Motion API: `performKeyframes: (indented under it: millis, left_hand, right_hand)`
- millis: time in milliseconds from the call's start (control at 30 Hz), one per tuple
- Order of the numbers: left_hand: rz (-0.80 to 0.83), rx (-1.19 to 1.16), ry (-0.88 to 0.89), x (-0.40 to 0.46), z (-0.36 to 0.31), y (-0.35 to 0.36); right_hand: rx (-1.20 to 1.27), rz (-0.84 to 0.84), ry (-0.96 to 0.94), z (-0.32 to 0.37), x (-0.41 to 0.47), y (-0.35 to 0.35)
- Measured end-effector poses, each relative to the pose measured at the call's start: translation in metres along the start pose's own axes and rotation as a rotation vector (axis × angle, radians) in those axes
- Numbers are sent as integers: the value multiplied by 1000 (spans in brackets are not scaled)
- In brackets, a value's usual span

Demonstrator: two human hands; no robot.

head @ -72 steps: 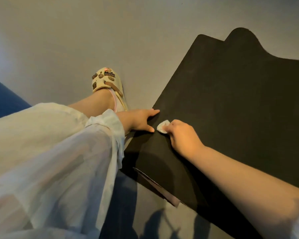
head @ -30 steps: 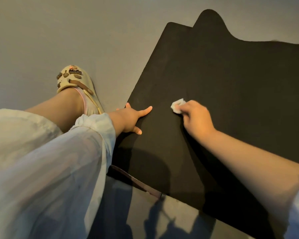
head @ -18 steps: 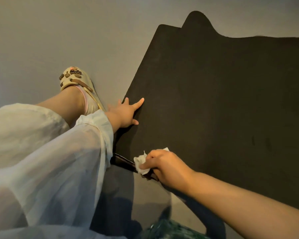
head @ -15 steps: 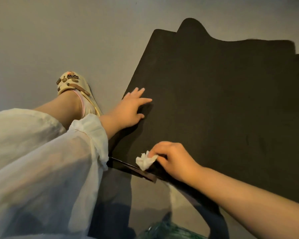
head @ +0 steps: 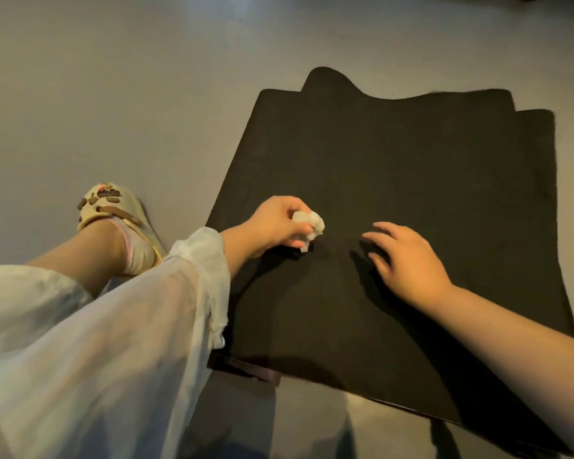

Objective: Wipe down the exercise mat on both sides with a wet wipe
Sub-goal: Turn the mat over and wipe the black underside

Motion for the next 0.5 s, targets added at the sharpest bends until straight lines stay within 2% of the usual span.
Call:
performKeyframes:
  millis: [100, 200, 367, 433, 500]
  left_hand:
    - [-297, 327, 152, 21, -33, -27]
    - [-413, 434, 290, 44, -60, -28]
    - [-359, 790, 439, 94, -89, 8]
    - [-276, 978, 427, 116, -83, 19]
    - [-198, 1153, 339, 132, -67, 20]
  right_hand:
    - [-322, 266, 155, -45, -24, 40]
    - [-340, 265, 162, -48, -28, 55]
    - [-345, 236, 161, -48, -26, 60]
    - [-329, 234, 168, -49, -23, 60]
    - [-326, 243, 167, -49, -23, 61]
Point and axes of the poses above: each hand's wrist, its own x-axis towards the middle knuckle, its own y-axis out of the palm, z = x × y, the point moved 10 cm from there along x, towards the middle knuckle, and after that the axes turned 5 degrees about -y, right-handed, at the moved point
